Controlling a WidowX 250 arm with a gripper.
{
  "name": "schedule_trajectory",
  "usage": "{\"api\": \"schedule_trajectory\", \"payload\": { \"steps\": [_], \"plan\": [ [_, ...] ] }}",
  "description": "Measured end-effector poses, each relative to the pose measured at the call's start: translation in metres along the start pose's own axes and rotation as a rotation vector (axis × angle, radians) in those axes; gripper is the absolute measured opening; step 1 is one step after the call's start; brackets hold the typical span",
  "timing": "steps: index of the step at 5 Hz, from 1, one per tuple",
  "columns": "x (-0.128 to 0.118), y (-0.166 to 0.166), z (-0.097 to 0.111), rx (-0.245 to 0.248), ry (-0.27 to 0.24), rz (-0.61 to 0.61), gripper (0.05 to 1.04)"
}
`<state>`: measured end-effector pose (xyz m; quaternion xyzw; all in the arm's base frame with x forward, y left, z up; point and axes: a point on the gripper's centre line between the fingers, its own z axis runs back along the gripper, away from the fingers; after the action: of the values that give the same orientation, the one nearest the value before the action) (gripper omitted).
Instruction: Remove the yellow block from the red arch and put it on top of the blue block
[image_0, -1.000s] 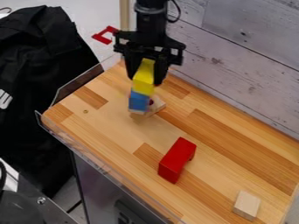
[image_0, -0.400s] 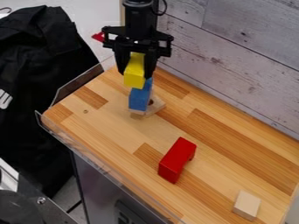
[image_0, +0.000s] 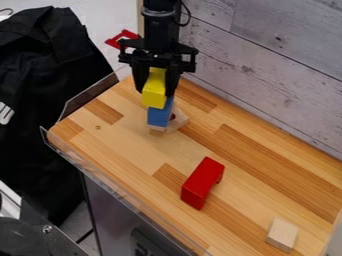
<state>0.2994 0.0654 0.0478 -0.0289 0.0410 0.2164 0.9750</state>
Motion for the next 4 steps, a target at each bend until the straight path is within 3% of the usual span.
{"api": "schedule_trajectory", "payload": {
  "steps": [1, 4],
  "plan": [
    [-0.0006, -0.0009, -0.0086, -0.002, 0.024, 0.001, 0.573],
    [0.0043, -0.0012, -0.0122, 0.002, 0.028, 0.001, 0.573]
  ]
}}
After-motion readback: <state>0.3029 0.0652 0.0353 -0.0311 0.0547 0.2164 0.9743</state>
